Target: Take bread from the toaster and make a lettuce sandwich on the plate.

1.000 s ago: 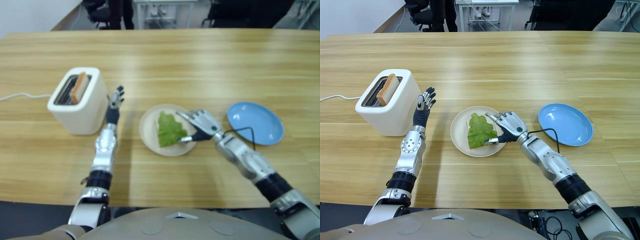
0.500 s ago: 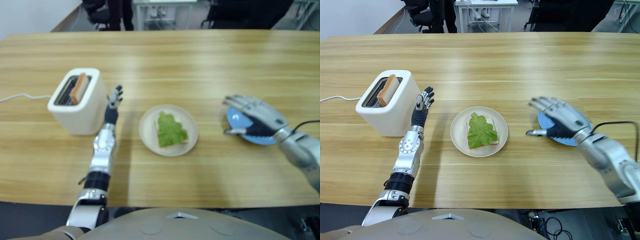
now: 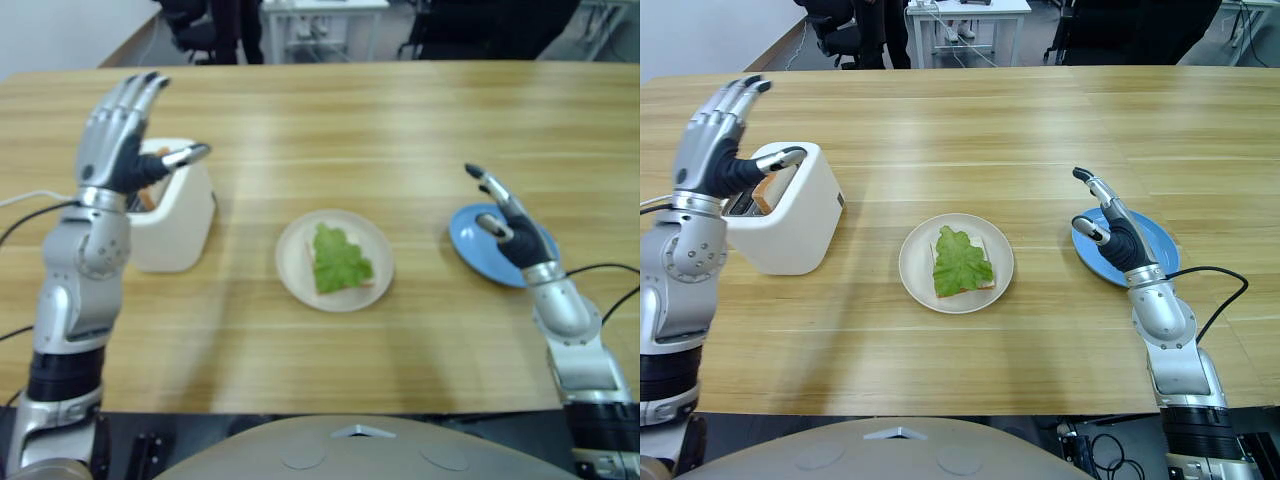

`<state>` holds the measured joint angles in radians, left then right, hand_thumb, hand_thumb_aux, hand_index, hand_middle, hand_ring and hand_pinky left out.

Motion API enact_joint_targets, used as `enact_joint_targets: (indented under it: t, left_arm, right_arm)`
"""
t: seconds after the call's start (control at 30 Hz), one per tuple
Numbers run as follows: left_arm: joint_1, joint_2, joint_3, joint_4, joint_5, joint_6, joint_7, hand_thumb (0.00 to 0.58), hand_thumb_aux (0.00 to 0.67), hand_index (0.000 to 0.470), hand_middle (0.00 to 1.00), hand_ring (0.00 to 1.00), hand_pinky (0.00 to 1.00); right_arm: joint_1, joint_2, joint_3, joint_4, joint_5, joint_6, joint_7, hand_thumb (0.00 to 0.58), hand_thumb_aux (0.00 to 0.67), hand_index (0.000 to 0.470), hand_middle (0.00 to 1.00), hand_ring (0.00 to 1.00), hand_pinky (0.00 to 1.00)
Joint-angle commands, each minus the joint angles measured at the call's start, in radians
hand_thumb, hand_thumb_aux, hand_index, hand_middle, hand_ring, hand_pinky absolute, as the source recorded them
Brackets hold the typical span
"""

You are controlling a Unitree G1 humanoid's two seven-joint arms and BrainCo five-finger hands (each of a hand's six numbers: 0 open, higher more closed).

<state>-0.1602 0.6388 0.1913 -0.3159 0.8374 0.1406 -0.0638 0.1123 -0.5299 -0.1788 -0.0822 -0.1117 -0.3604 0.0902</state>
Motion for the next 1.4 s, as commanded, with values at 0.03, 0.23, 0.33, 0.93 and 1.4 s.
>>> enact_joint_targets:
  t: [0.03,0.23,0.33,0.93,1.4]
  left_arm:
    - [0.026,0.018,-0.033,0.146,0.112,0.122,-0.016,0.000,0.000,0.000,0.00,0.00,0.00]
    - [0.011,0.005,-0.109,0.337,0.115,0.189,-0.015,0.000,0.000,0.000,0.00,0.00,0.00]
    - [-0.002,0.007,-0.136,0.375,0.097,0.198,-0.011,0.000,0.000,0.000,0.00,0.00,0.00]
    - [-0.007,-0.016,-0.106,0.351,-0.029,0.228,0.079,0.580,0.670,0.460,1.00,1.00,1.00]
    - [0.005,-0.102,0.001,0.034,-0.128,0.035,0.364,0.580,0.670,0.460,1.00,1.00,1.00]
  right_arm:
    - [-0.010,0.010,-0.027,0.021,-0.001,0.006,-0.001,0.000,0.000,0.000,0.00,0.00,0.00]
    - [-0.002,0.016,-0.038,0.023,-0.007,0.002,0.003,0.000,0.000,0.000,0.00,0.00,0.00]
    - [0.002,0.013,-0.040,0.031,-0.015,-0.002,0.001,0.000,0.000,0.000,0.00,0.00,0.00]
    - [0.016,0.012,-0.036,0.049,-0.077,-0.010,-0.015,0.000,0.000,0.000,0.00,0.00,0.00]
    - [0.021,0.022,-0.023,0.054,-0.114,-0.004,-0.029,0.000,0.000,0.000,0.00,0.00,0.00]
